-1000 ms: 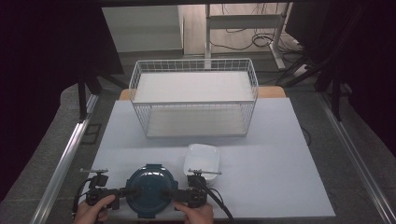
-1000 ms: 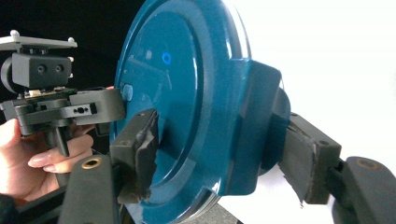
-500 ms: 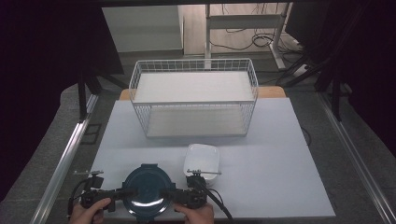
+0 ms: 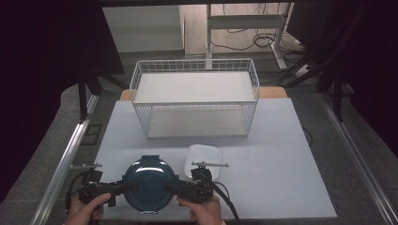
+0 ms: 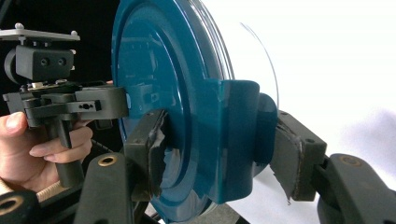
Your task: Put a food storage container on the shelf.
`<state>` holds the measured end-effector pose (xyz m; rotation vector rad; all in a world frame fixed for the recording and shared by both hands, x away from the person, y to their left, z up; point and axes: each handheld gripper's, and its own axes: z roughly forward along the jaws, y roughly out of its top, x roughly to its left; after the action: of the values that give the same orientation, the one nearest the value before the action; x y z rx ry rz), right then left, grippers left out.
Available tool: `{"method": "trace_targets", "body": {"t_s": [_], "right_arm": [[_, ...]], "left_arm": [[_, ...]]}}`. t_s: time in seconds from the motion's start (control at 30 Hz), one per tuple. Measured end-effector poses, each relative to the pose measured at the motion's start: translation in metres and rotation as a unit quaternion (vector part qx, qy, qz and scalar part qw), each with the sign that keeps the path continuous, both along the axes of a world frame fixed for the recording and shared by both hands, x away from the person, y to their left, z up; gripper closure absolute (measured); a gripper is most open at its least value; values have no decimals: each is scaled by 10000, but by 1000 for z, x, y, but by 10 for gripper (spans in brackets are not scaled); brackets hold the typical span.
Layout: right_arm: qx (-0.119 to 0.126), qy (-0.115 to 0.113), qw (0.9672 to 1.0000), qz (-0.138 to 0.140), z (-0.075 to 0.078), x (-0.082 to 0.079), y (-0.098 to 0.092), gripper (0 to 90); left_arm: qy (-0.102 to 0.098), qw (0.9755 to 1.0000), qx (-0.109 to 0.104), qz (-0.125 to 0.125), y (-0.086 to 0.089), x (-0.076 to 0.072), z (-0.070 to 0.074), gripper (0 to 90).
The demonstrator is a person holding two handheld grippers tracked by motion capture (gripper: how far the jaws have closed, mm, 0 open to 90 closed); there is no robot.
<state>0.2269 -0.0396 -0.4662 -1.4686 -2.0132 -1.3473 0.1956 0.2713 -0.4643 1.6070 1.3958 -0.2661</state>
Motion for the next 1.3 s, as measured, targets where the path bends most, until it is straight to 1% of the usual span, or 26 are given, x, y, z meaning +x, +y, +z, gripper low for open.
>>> {"method": "trace_targets", "body": {"t_s": [0.1, 0.3, 0.43, 0.47, 0.5, 0.57, 0.6, 0.63, 0.77, 0.9, 1.17, 1.3], "right_arm": [[-8, -73, 10000, 10, 9, 5, -5, 412], [11, -270, 9996, -9, 27, 16, -17, 412], [3, -355, 9994, -25, 35, 25, -25, 412], [1, -393, 9992, -23, 37, 30, -29, 412], [1, -393, 9992, -23, 37, 30, -29, 412], [-7, -412, 9991, -30, 40, 35, -33, 412], [-41, -458, 9989, -41, 43, 39, -37, 411], [-41, -458, 9989, -41, 43, 39, -37, 411], [-135, -544, 9984, -80, 52, 48, -43, 411], [-177, -599, 9980, -106, 60, 57, -48, 411], [-199, -744, 9970, -81, 74, 69, -53, 411], [-185, -744, 9970, -74, 79, 74, -55, 411]], "left_arm": [[-64, 10000, 10, -2, -5, 6, 10, 350], [-256, 9997, 34, -43, -17, 19, 26, 350], [-310, 9994, 63, -104, -25, 30, 33, 350], [-345, 9993, 81, -127, -30, 36, 36, 350], [-345, 9993, 81, -127, -30, 36, 36, 350], [-366, 9992, 77, -151, -34, 41, 38, 349], [-342, 9992, 62, -179, -35, 45, 39, 350], [-325, 9993, 49, -204, -37, 48, 40, 350], [-274, 9992, -14, -300, -42, 62, 44, 350], [-332, 9988, -17, -348, -47, 73, 51, 350], [-442, 9984, -9, -354, -51, 83, 63, 351], [-467, 9982, 20, -369, -53, 88, 70, 351]]}}
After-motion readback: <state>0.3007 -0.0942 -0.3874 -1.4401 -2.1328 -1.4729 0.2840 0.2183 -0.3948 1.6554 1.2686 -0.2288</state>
